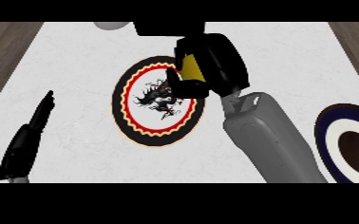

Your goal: Pick the lemon from the plate and place it in the plate

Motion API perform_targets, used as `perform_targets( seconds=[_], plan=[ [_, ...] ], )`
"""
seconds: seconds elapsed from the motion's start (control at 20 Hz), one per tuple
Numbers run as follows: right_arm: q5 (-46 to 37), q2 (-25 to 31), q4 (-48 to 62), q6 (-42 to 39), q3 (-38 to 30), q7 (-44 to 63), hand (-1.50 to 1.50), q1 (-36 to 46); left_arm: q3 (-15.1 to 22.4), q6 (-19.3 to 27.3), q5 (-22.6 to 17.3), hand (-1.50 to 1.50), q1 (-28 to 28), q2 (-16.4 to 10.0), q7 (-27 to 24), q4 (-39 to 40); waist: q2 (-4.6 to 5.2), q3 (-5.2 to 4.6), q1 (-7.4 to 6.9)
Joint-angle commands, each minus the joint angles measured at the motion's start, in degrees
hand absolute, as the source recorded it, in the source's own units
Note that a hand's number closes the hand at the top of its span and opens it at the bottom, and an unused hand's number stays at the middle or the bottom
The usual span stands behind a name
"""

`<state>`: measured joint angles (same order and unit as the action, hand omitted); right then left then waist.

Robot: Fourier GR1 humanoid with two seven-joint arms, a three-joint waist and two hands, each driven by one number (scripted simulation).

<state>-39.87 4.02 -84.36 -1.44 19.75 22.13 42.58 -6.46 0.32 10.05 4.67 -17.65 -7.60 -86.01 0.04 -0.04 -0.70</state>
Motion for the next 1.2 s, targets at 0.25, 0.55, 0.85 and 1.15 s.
perform_targets(
  seconds=[0.25,0.55,0.85,1.15],
  plan=[
    [4.2,-4.0,22.6,7.5,8.7,-0.2,1.50,7.4,0.9,0.1,1.5,0.00,-1.9,1.8,-2.8,3.9,0.34,-0.01,-0.96],
    [16.1,-4.0,34.5,13.7,16.7,-0.6,1.50,15.3,-0.3,-1.3,1.1,0.00,-1.8,0.1,-0.2,0.5,0.41,0.02,-2.11],
    [26.7,-4.0,39.6,25.6,20.8,3.2,-1.50,12.3,2.2,0.1,3.0,0.00,-3.7,2.7,-0.2,2.2,0.76,0.01,-3.48],
    [34.2,-4.0,39.6,33.6,22.3,-2.2,-1.50,16.1,0.9,-1.4,2.4,0.00,-4.7,1.1,3.0,0.5,0.62,0.05,-3.08]
  ],
)
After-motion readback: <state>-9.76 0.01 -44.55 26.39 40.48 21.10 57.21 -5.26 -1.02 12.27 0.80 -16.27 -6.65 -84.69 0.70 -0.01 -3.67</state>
